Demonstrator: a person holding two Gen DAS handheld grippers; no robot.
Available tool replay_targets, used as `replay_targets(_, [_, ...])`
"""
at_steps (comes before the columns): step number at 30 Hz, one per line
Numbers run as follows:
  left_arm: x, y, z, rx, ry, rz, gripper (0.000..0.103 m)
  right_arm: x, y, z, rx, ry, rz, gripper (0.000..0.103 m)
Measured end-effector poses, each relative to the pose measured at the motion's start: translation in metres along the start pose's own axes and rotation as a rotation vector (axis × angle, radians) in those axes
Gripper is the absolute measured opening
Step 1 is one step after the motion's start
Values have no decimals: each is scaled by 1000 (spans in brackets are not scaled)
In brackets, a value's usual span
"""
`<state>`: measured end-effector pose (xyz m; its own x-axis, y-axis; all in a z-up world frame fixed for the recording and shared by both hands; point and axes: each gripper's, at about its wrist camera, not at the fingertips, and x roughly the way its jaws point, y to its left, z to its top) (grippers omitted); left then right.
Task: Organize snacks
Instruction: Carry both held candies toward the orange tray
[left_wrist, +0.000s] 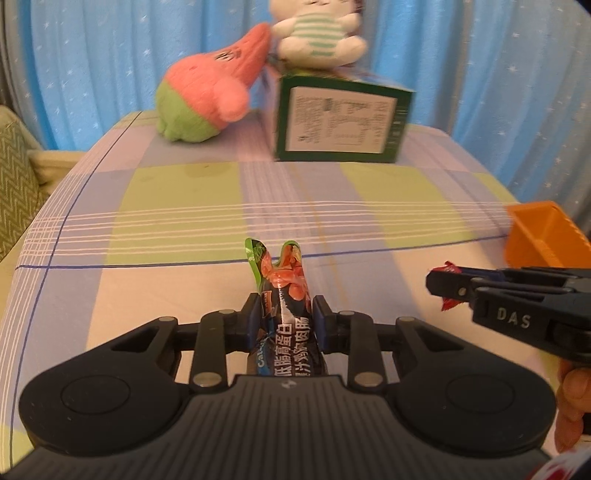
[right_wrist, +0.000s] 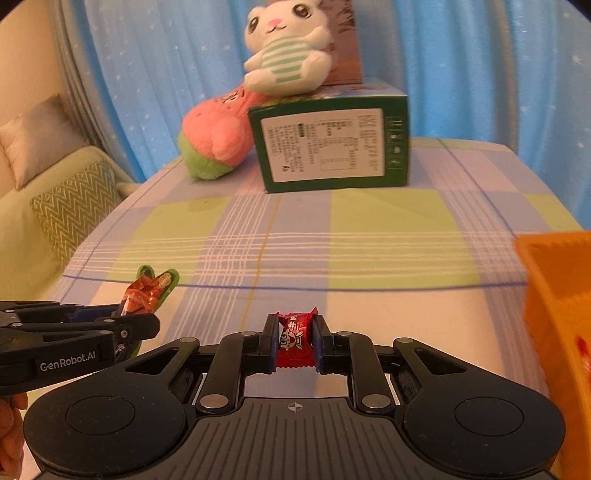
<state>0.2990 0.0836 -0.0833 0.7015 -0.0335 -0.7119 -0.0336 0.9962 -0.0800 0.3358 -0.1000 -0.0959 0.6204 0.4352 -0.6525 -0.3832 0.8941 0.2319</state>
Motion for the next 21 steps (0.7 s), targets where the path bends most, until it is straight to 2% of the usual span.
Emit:
replay_targets(9, [-62,-58,-28,43,-33,-76,26,-75,-6,-36,12,-26,-47,19])
replay_targets(15, [-100,-84,-58,22,-31,-102,26,-122,-13,-67,18,-20,-94,19])
replay_targets(21, [-133,-112,-81,48,-36,-115,26,-168,-26,-94,53,-5,-128,19])
